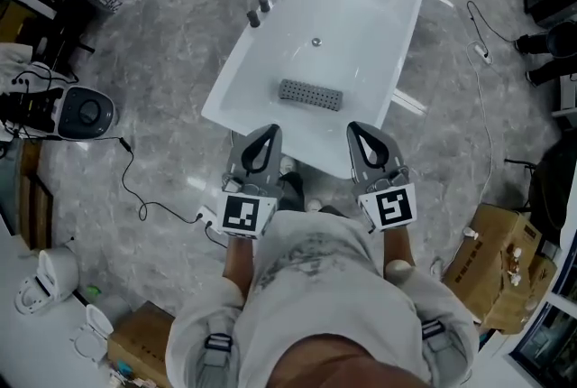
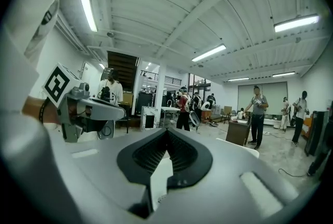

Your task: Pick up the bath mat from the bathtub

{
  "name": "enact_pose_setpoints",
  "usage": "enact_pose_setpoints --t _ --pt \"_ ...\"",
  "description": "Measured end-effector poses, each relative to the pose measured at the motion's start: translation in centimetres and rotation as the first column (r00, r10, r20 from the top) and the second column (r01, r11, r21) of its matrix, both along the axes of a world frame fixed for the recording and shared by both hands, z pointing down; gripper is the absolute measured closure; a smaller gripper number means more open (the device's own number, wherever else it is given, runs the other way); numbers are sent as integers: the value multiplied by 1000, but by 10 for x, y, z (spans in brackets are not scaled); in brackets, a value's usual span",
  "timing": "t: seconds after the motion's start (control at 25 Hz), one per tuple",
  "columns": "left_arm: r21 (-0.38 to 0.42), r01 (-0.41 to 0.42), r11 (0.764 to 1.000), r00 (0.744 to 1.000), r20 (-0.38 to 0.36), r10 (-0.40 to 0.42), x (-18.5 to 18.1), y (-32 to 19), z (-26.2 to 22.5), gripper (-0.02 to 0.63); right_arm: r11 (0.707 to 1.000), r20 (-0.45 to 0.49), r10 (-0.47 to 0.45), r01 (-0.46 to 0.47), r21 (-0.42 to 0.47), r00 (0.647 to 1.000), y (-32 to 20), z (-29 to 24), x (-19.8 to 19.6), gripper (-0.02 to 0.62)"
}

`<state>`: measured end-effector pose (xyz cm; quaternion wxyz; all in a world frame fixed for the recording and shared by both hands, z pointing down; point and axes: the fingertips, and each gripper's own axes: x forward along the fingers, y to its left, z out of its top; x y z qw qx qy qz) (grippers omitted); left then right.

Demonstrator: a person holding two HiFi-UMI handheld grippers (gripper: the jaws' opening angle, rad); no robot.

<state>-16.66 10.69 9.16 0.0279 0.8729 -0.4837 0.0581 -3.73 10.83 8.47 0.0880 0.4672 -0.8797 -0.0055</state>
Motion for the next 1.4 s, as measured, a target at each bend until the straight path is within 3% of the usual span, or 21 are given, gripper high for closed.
enact_pose_setpoints --t 0.24,0.64,1.12,1.4 --pt "-73 -49 996 998 -35 47 -5 -57 9 601 997 -8 71 -71 -30 997 -49 8 -4 594" --pt "-114 -164 980 986 -46 160 -3 -128 39 601 986 -39 139 -142 -91 990 -107 37 -11 594" --pt "-187 -283 941 959 -35 281 11 -175 98 602 971 -69 163 -172 -166 984 -150 88 -16 593" --pt "-180 -292 939 955 2 297 32 -186 131 602 965 -63 145 -155 -210 987 -155 121 4 592"
